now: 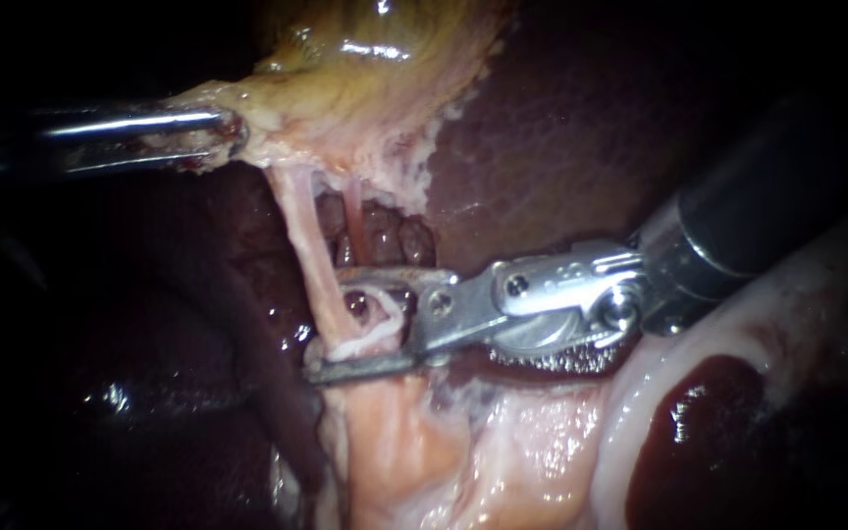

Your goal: Clipping first clip left tube

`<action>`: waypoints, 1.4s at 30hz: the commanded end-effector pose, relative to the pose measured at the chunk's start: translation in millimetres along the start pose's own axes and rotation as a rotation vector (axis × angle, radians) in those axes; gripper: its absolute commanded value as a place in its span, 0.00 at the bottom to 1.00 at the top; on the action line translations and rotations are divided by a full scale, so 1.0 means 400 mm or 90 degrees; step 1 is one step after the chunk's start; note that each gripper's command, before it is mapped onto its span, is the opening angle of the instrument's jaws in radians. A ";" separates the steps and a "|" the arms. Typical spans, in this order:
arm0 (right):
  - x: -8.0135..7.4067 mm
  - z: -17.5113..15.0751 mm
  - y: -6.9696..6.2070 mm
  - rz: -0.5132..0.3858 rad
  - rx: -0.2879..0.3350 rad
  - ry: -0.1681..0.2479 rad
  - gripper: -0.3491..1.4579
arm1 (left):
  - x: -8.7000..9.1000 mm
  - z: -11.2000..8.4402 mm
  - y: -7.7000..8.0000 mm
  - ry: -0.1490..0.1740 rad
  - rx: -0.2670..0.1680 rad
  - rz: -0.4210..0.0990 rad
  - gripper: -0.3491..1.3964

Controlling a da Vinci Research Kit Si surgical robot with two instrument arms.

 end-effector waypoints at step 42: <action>0.0083 0.0054 -0.0162 0.084 0.091 0.028 0.08 | -0.0002 0.0005 0.0000 0.000 0.000 0.000 0.00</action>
